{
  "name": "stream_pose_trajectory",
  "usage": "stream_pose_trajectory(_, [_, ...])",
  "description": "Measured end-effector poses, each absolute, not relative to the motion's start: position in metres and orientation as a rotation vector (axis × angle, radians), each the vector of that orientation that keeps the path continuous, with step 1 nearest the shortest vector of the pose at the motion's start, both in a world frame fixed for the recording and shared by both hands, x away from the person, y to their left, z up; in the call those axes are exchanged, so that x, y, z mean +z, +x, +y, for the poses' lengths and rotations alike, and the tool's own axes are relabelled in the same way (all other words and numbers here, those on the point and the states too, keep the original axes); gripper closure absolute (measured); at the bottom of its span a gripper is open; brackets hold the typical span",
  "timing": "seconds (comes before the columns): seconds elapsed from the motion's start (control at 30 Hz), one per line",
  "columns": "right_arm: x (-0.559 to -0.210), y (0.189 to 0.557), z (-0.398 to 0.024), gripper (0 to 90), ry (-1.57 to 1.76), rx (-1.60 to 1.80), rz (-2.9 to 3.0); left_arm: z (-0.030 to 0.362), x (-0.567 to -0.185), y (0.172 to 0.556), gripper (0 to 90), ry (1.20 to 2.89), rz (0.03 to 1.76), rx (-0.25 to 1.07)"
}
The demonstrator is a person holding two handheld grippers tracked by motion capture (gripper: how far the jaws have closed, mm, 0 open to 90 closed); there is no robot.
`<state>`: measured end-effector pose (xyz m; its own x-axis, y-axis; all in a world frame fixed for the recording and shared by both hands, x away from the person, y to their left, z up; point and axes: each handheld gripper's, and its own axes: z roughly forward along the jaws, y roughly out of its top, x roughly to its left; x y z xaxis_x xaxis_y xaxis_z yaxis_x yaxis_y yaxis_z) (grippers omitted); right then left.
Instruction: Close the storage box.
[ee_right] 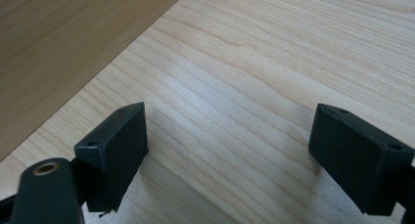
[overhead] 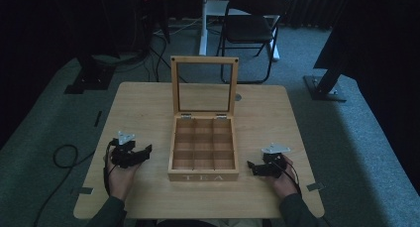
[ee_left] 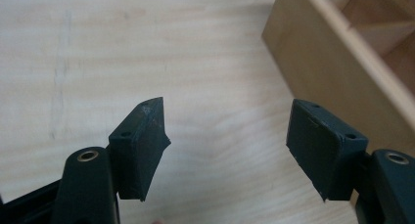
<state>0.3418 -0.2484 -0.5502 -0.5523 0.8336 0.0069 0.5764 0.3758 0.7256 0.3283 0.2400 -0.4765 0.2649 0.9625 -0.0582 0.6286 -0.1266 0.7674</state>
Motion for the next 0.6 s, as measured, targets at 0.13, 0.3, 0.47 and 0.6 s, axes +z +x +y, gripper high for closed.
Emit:
stream_pose_trajectory(0.13, [-0.55,0.343,-0.249,14.1,1.22,0.988,2.29,0.237,-0.462,0.333,31.1,1.848,1.403,0.65])
stream_pose_trajectory(0.3, [-0.55,0.344,-0.25,14.1,1.206,0.993,2.299,0.236,-0.447,0.343,31.0,1.837,1.376,0.674])
stream_pose_trajectory(0.47, [-0.55,0.343,-0.249,14.9,1.211,0.99,2.295,0.236,-0.438,0.353,31.0,1.844,1.355,0.689])
stream_pose_trajectory(0.6, [-0.55,0.34,-0.249,18.9,1.206,0.998,2.287,0.238,-0.436,0.363,31.1,1.839,1.367,0.676])
